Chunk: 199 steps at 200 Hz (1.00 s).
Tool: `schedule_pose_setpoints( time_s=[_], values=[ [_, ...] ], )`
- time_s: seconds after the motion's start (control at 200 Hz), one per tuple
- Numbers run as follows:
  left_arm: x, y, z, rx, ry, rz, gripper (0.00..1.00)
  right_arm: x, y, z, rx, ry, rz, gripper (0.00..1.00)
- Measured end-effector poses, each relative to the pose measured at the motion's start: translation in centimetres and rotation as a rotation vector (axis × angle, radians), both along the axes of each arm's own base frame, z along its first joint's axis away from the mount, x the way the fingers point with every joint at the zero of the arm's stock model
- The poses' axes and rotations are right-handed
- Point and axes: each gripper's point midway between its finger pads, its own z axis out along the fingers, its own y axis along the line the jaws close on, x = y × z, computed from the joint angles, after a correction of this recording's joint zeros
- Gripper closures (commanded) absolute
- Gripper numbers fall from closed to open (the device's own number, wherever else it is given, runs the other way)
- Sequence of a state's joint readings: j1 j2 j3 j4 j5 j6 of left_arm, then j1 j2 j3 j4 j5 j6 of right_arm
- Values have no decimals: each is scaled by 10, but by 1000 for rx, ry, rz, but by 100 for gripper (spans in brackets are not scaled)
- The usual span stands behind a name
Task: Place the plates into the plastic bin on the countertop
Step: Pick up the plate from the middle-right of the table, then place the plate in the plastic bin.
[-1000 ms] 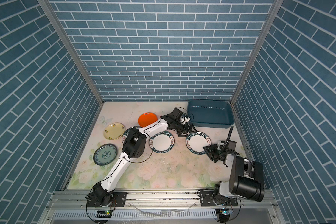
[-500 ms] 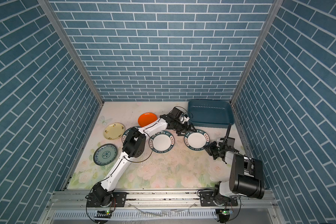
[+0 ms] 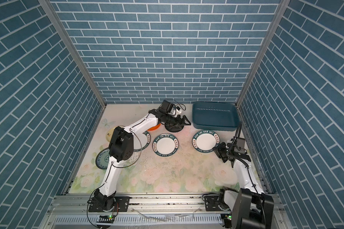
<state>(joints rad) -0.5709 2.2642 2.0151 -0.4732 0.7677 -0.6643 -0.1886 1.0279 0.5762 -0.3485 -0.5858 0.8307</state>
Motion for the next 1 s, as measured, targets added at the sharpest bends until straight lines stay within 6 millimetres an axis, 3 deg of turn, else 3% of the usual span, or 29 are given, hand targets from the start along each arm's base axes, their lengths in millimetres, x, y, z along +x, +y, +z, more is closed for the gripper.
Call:
schedule_pose_setpoints(
  time_s=[0.105,0.19,0.3,0.37,0.465,0.65,0.845,0.995],
  values=[
    [11,21,51,-50,-90,36,0,6,-3,40,-21,-74,-8,100],
    [11,30,80,-78,-148,42,0,15,-6,69,-34,-128,-19,100],
    [3,34,98,-89,-192,27,0,39,-12,96,-51,-171,-29,100],
    [0,36,100,-81,-207,19,0,62,-18,102,-58,-170,-35,100],
    [-4,41,96,-49,-213,20,0,101,-27,93,-62,-139,-38,100],
    [-2,58,94,22,-256,64,0,169,-42,51,-77,-55,-29,100],
    [7,77,110,64,-325,151,0,223,-50,20,-103,-28,10,100],
    [20,86,116,78,-359,215,0,247,-48,-9,-106,-3,48,100]
  ],
)
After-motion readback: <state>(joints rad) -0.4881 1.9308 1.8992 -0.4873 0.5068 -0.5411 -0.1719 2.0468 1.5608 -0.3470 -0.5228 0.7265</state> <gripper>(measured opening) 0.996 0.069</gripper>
